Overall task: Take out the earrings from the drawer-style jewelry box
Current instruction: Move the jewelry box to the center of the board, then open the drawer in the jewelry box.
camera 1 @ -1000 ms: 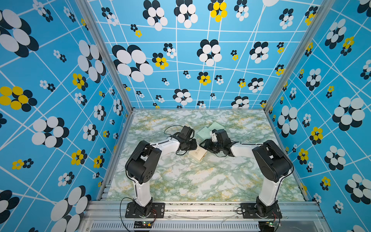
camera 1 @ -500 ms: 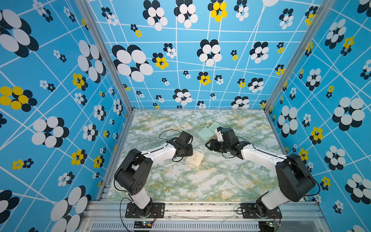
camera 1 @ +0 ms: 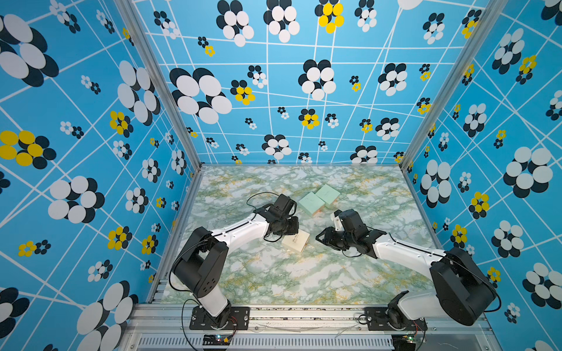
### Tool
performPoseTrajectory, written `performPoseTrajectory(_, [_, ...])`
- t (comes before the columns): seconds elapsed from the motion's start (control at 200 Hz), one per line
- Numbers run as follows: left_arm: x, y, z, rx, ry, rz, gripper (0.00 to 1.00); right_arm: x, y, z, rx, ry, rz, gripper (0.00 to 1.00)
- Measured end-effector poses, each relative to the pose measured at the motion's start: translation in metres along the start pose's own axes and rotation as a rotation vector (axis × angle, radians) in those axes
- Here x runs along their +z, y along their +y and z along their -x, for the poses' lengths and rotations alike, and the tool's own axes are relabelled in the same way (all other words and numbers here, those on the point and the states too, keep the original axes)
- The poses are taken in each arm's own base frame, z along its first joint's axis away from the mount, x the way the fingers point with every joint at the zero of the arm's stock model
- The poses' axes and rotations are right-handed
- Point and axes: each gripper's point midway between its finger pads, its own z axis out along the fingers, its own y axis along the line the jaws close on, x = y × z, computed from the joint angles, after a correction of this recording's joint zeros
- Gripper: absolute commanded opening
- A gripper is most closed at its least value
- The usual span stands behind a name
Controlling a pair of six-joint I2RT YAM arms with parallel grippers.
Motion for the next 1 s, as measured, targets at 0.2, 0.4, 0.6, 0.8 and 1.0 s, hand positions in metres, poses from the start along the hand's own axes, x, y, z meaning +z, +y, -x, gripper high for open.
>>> performPoseTrajectory(0.2, [0.009, 0.003, -0.024, -0.007, 0.052, 0.002, 0.04, 0.017, 0.007, -0.01, 0.005, 0.024, 0.019, 0.34])
performPoseTrajectory(0.4, [0.013, 0.008, -0.03, -0.012, 0.066, 0.018, 0.0, 0.031, -0.005, -0.017, 0.04, 0.055, -0.014, 0.32])
performPoseTrajectory(0.6, [0.013, 0.01, -0.029, -0.014, 0.062, 0.024, 0.0, 0.033, -0.004, -0.015, 0.045, 0.048, -0.006, 0.3])
performPoseTrajectory(0.8, [0.015, 0.011, -0.03, -0.014, 0.062, 0.024, 0.0, 0.037, -0.002, -0.013, 0.05, 0.045, -0.001, 0.28])
performPoseTrajectory(1.0, [0.017, 0.009, -0.028, -0.013, 0.054, 0.018, 0.0, 0.041, -0.003, -0.012, 0.06, 0.044, 0.0, 0.27])
